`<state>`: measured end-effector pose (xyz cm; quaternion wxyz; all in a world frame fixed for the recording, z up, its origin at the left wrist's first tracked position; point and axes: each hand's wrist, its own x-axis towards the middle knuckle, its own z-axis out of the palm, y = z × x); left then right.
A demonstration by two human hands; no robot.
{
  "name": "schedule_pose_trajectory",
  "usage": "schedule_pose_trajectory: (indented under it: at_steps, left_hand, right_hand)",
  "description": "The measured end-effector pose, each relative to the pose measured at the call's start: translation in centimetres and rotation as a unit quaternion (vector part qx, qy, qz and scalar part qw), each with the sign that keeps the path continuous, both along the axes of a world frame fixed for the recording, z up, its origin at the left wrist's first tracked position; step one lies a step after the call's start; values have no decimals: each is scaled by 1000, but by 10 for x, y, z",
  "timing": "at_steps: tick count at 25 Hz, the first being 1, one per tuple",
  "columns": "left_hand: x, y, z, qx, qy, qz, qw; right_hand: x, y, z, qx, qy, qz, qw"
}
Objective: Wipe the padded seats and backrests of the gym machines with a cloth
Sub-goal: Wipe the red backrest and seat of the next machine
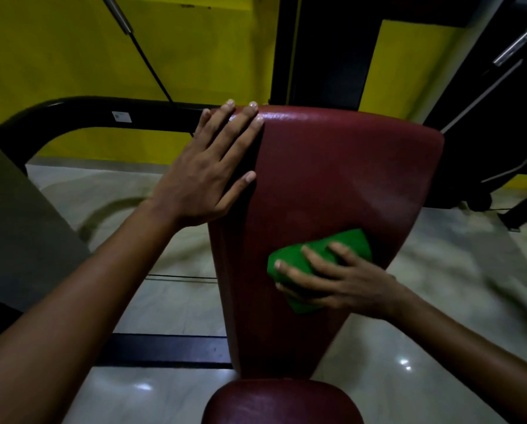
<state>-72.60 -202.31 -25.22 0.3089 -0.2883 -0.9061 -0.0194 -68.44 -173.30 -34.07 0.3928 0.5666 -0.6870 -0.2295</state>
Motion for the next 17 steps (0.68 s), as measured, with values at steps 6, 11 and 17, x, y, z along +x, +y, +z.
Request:
schedule_pose_trajectory:
  at_steps: [6, 11, 17]
  left_hand:
    - [6, 10, -7, -12, 6, 6, 1000]
    - [9, 13, -10, -65, 24, -15, 998]
    - [11, 20, -16, -48, 28, -3, 998]
  right_hand:
    - [-9, 3, 41, -358, -83, -238, 899]
    - [7, 44, -25, -44, 47, -89, 994]
    - [-9, 54, 16, -169, -24, -84, 982]
